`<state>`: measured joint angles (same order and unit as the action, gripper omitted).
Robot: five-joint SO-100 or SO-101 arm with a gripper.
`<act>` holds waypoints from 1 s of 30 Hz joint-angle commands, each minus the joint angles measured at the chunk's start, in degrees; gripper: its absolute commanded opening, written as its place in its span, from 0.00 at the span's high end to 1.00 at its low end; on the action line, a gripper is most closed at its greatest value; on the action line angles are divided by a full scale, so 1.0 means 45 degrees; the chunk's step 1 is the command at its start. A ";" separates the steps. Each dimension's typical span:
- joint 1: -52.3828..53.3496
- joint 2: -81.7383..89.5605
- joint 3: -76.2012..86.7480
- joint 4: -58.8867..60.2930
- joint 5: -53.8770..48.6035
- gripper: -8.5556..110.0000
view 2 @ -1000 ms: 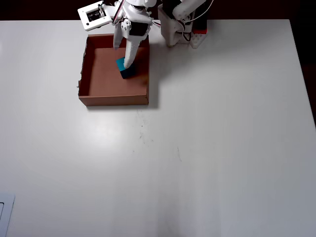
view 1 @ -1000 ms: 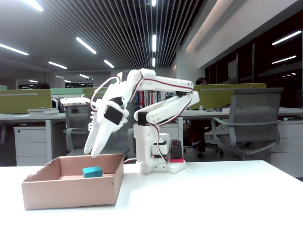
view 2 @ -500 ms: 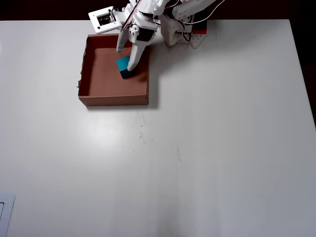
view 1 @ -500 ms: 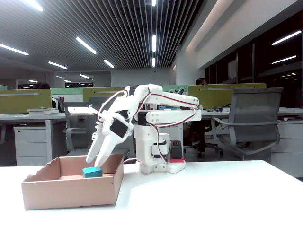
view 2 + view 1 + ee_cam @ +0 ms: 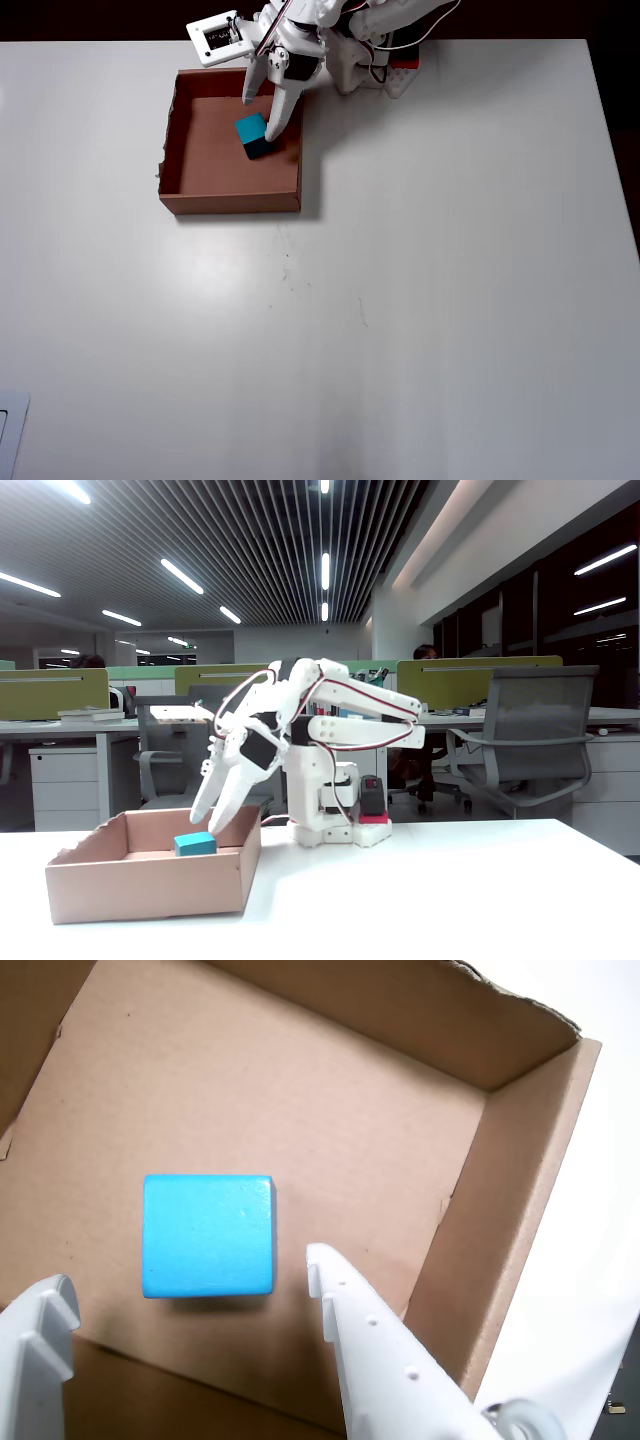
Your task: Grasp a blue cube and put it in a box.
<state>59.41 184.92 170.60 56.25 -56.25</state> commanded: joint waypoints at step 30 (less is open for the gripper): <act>-0.0117 0.0137 -0.0059 -0.0234 0.0000 0.71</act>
<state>59.33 185.19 170.68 55.02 -56.25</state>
